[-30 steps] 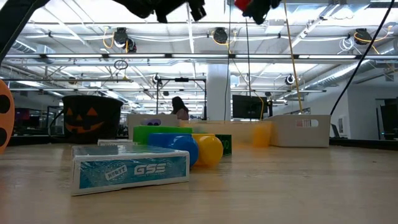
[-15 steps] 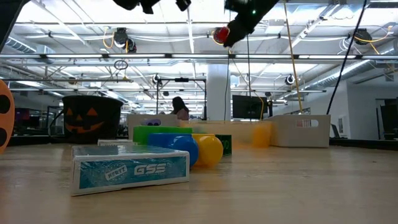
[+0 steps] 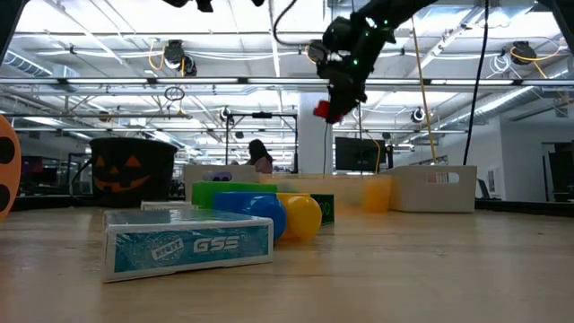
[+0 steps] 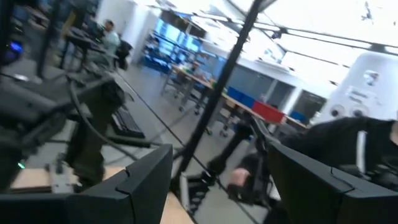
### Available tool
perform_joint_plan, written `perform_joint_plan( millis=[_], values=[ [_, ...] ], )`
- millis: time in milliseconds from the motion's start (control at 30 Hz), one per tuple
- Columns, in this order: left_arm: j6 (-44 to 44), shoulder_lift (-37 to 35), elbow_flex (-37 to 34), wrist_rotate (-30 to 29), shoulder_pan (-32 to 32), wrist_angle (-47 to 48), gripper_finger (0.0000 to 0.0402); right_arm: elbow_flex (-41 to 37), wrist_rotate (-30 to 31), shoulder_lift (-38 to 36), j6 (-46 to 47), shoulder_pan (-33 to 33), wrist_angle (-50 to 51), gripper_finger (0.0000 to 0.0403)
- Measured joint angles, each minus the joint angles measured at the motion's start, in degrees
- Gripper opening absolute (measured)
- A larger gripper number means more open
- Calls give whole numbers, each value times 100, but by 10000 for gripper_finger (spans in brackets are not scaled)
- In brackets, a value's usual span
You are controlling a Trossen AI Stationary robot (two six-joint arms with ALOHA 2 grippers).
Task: Pick & Place Toys
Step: Put the red game piece into the orange bin
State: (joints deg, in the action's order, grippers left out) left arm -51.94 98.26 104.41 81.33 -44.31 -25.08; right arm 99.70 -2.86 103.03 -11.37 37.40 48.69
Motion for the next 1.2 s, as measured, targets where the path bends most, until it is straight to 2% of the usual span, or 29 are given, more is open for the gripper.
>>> perform_joint_plan(
  millis=[133,300,533,733,867,967,1200],
  values=[
    [232,-4,0,-385,-88,61,271,0,-44,211,-197,151,350,123],
    [837,-7,1,-862,-144,611,271,0,-76,395,-628,325,464,123],
    [2103,-31,-1,-1722,-138,2194,271,-2,-508,698,-950,638,480,123],
    [3923,-400,-1,-3382,30,4274,271,-2,-502,945,-1478,683,496,123],
    [4548,-680,-1,-4214,182,4949,271,-41,-494,1085,-1725,682,406,123],
    [4613,-855,-1,-4392,251,5051,271,-204,-493,1125,-1741,689,118,123],
    [4535,-997,-1,-4388,337,5103,271,-676,-486,1123,-1805,686,-286,123]
  ],
)
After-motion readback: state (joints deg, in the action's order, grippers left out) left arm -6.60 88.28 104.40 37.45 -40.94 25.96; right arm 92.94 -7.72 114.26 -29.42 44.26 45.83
